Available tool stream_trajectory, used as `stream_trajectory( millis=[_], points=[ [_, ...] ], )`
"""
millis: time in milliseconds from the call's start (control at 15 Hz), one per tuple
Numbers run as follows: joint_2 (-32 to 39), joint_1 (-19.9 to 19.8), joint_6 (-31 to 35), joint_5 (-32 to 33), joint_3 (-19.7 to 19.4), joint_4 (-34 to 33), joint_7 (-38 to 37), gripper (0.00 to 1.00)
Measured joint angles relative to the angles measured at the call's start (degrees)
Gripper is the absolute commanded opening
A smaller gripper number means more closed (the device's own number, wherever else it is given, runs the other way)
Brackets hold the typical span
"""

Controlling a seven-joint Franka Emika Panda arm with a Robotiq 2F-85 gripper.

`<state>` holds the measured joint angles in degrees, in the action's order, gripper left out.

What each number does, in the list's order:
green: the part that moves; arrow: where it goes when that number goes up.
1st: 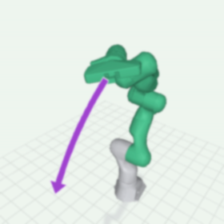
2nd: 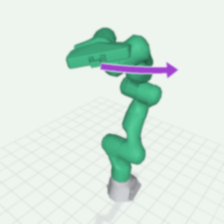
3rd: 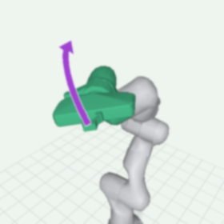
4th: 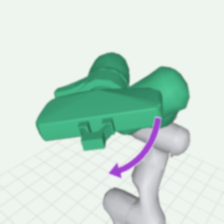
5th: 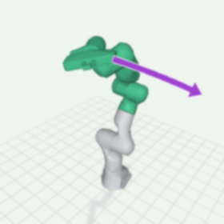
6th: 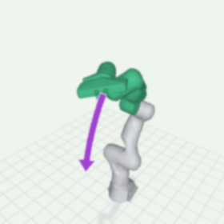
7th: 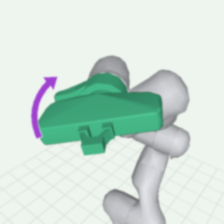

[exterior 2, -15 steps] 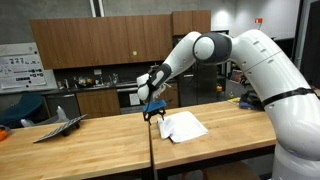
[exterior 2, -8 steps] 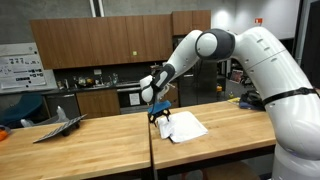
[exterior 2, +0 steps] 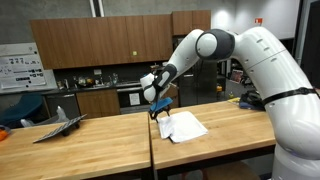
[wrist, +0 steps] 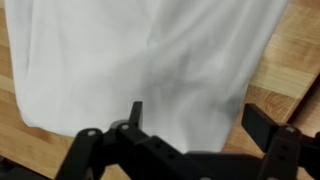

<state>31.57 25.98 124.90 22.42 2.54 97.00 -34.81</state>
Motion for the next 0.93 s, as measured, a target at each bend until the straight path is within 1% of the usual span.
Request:
stream_trajectory(
  millis=[267,400,667,733,800,933],
  points=[
    [1.7,-0.4,3.2,-0.7,0.0,-2.3,1.5,1.0],
    [3.2,-0.9,4.8,-3.3,0.4,-4.0,2.1,1.0],
    [5.6,-1.1,5.3,-7.7,0.8,-6.6,3.2,1.0],
    [5.7,-1.1,5.2,-8.1,0.8,-6.8,3.1,0.9],
    [5.7,-1.1,5.2,-8.3,0.8,-6.9,3.0,0.73],
    [5.7,-1.1,5.1,-8.3,0.7,-6.9,2.8,0.61]
  ],
)
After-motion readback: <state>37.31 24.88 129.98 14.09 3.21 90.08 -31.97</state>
